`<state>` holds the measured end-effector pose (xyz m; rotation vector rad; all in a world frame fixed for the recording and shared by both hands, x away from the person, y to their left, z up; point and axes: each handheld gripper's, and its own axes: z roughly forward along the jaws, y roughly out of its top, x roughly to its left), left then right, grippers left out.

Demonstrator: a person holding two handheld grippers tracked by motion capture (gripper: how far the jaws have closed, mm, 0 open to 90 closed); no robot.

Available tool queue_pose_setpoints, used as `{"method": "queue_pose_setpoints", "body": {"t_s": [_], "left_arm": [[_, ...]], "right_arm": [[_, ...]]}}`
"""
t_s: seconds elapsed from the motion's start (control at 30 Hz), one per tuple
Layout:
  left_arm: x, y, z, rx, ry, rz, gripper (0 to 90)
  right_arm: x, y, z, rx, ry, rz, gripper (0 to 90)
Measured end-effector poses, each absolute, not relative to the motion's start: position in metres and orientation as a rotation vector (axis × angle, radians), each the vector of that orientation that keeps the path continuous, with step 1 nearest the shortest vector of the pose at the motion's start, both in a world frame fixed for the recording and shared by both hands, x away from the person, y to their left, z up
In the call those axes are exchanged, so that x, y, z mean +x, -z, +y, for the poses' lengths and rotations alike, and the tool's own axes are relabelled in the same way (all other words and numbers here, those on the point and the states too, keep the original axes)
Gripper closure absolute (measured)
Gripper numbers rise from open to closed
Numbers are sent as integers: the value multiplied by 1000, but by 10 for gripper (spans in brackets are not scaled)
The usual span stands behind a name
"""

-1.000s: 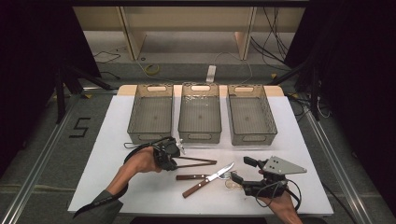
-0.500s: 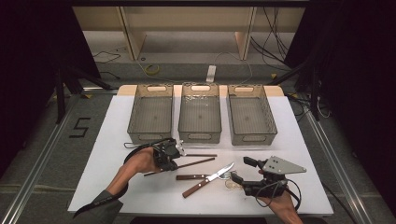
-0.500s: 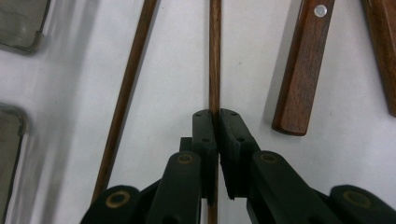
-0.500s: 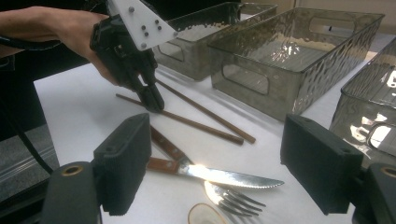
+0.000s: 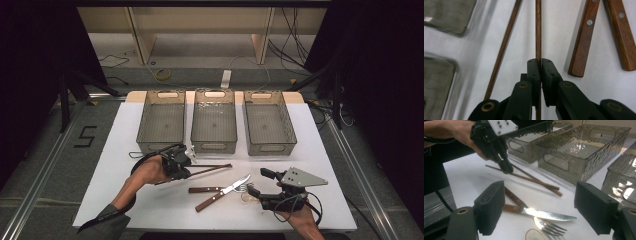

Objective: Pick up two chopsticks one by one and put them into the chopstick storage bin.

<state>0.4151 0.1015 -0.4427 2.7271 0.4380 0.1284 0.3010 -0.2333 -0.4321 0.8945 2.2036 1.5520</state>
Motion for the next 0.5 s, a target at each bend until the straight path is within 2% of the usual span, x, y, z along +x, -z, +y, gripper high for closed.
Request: {"method": "queue_pose_setpoints", "body": {"t_s": [0.5], "left_arm": [[414, 398, 115, 2572, -192, 585, 847]], "right_arm": [[301, 432, -234, 902, -1546, 2199, 255]]}}
